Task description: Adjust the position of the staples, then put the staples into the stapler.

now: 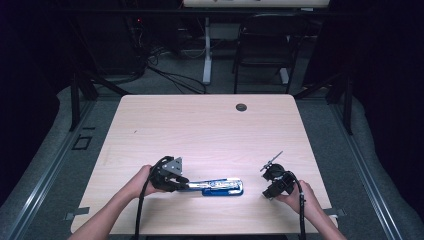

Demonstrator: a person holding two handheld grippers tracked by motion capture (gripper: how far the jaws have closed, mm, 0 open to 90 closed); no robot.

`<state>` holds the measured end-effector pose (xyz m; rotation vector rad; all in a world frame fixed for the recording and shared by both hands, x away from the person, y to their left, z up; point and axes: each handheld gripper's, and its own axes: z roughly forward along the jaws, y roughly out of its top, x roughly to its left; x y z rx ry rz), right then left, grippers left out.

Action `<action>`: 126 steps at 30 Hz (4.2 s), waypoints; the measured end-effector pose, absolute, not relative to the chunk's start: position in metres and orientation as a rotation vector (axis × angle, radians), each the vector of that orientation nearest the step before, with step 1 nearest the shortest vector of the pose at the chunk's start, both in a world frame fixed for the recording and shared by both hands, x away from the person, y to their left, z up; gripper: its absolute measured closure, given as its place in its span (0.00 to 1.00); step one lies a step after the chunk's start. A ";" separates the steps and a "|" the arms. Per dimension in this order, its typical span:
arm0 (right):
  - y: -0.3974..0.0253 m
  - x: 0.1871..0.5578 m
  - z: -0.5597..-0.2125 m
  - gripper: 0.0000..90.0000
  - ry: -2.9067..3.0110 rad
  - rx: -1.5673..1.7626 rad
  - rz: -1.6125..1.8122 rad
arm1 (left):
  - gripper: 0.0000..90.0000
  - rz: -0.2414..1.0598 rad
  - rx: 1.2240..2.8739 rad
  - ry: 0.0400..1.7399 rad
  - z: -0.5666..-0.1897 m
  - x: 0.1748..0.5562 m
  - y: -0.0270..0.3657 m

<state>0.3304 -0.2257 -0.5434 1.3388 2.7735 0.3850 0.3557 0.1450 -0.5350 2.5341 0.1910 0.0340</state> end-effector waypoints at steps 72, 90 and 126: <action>-0.224 0.342 -0.531 0.87 2.703 1.167 0.667 | 0.84 0.023 2.537 0.173 -0.534 0.356 0.143; -0.211 0.362 -0.525 0.87 2.754 1.004 0.697 | 0.85 0.050 2.531 0.179 -0.535 0.355 0.142; -0.165 0.394 -0.513 0.87 2.811 0.824 0.887 | 0.85 0.018 2.531 0.161 -0.535 0.357 0.143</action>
